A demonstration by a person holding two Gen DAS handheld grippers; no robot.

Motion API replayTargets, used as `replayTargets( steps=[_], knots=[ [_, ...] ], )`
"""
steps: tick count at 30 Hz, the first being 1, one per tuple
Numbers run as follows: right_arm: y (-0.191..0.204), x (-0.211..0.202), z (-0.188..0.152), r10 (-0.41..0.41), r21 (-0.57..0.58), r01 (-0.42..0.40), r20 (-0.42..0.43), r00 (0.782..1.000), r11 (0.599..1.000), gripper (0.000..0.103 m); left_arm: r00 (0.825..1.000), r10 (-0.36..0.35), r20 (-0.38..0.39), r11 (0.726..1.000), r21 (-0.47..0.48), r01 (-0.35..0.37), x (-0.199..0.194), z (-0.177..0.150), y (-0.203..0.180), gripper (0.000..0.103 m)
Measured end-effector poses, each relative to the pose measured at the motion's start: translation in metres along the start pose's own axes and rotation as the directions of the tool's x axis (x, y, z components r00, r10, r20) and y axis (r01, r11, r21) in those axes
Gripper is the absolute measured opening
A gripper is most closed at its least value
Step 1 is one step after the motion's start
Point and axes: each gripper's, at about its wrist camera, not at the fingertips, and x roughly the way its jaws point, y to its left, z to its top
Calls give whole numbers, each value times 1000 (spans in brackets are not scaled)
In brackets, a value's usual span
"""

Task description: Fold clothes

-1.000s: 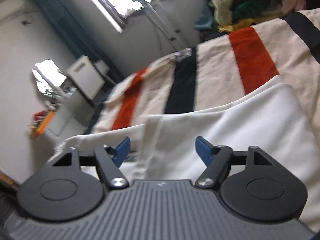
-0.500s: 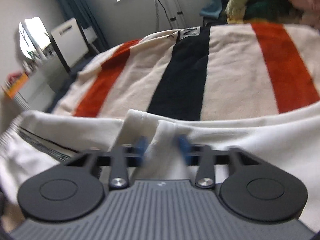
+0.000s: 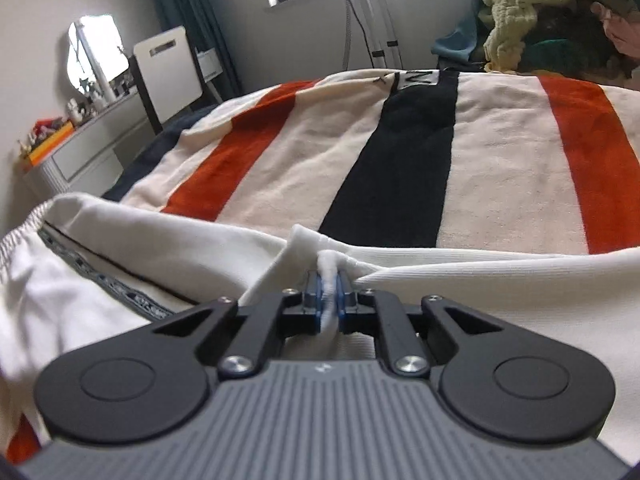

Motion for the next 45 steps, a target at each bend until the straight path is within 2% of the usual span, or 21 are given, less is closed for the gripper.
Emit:
replayTargets(
  steps=[3, 5, 6, 7, 10, 12, 14, 17, 22, 27, 33, 38, 45],
  knots=[
    [-1, -1, -1, -1, 10, 1, -5, 1000, 1000, 14, 999, -1, 36, 1000, -9, 1, -5, 2, 4, 18],
    [0, -5, 0, -5, 14, 5, -1, 1000, 1000, 19, 998, -1, 60, 1000, -16, 2, -8, 4, 6, 34],
    [1, -16, 3, -16, 9, 16, 16, 1000, 1000, 30, 997, 9, 72, 1000, -27, -7, -10, 5, 8, 38],
    [3, -26, 5, -26, 3, 26, 33, 999, 1000, 46, 996, 16, 84, 999, -35, -13, -13, 7, 10, 47],
    [7, -57, 14, -58, -12, 59, 86, 995, 998, 75, 992, 36, 118, 999, -45, -30, -23, 11, 13, 56],
    [10, -79, 19, -77, -18, 80, 120, 990, 997, 78, 984, 77, 158, 997, -18, -75, -34, 15, 12, 68],
    [12, -105, 20, -92, -8, 94, 154, 984, 996, 78, 974, 105, 200, 994, -17, -104, -47, 18, 13, 84],
    [13, -143, 15, -100, 9, 100, 198, 975, 995, 78, 964, 130, 234, 992, -33, -125, -64, 20, 15, 94],
    [10, -199, -18, -136, 41, 130, 241, 961, 991, 78, 953, 162, 255, 987, -64, -150, -85, 16, 11, 100],
    [11, -232, -59, -188, 75, 174, 249, 950, 982, 78, 950, 179, 258, 984, -68, -167, -93, 7, 4, 102],
    [12, -236, -91, -239, 77, 228, 231, 943, 971, 78, 945, 199, 261, 980, -72, -186, -102, -4, -6, 102],
    [11, -225, -91, -281, 69, 272, 239, 929, 960, 78, 947, 221, 232, 974, -92, -205, -95, -7, -3, 102],
    [7, -219, -94, -288, 83, 277, 220, 932, 957, 78, 946, 269, 183, 962, -102, -253, -85, -5, 4, 102]
  ],
)
